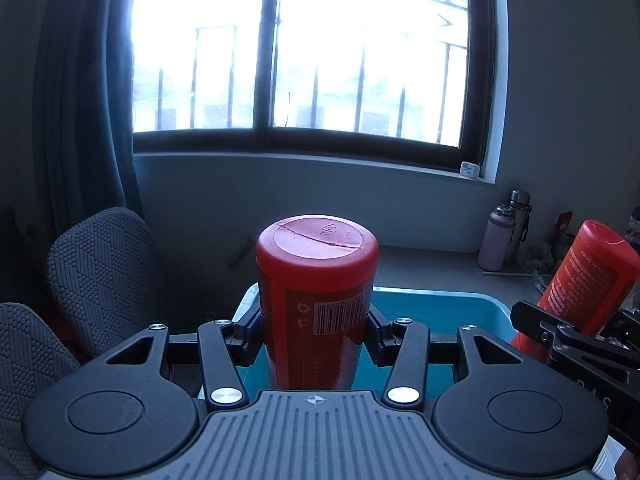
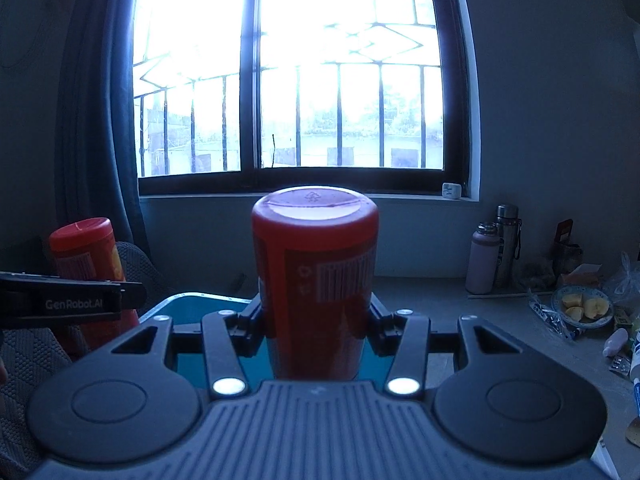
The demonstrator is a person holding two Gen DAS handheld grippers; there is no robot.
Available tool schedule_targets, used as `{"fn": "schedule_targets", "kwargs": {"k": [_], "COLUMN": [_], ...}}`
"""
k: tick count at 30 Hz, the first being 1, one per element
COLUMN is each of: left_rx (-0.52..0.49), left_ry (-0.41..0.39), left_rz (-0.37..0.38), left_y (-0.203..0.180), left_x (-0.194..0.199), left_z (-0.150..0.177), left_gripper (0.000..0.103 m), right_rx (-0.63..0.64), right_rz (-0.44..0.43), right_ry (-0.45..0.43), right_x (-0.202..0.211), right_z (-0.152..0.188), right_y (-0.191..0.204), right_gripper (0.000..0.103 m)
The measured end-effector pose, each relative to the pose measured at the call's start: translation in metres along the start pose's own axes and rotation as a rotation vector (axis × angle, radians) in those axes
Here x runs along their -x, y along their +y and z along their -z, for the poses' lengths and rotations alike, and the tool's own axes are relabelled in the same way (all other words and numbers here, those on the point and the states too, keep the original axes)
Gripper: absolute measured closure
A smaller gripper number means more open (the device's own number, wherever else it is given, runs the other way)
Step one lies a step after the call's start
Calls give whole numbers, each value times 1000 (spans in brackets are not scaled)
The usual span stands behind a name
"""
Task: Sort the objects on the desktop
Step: 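Lift both red canisters and carry them over the teal bin, then open both tools to drop the red canisters into the bin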
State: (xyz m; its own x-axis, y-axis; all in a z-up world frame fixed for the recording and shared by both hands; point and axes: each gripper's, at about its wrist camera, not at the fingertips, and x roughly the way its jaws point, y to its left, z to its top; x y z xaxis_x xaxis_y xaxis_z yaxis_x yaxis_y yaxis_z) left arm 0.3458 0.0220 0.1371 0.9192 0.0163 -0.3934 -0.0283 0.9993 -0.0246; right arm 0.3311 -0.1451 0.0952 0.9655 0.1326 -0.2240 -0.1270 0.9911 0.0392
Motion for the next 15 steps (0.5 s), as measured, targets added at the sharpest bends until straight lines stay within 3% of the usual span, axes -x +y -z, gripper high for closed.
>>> {"fn": "schedule_targets", "kwargs": {"k": [10,13,14,15], "left_rx": [32,76,86,94], "left_ry": [150,178,175,153], "left_rz": [1,0,-8,-29], "left_y": [6,15,18,21], "left_x": [-86,-90,-89,-86], "left_z": [24,30,31,31], "left_gripper": [48,21,12,11], "right_rx": [4,7,13,18], "right_rz": [-17,-18,-10,-4], "right_ry": [155,184,170,152], "right_x": [-63,-65,-61,-57], "right_z": [36,41,41,39], "right_y": [-3,2,5,6], "right_gripper": [53,28,25,24]}}
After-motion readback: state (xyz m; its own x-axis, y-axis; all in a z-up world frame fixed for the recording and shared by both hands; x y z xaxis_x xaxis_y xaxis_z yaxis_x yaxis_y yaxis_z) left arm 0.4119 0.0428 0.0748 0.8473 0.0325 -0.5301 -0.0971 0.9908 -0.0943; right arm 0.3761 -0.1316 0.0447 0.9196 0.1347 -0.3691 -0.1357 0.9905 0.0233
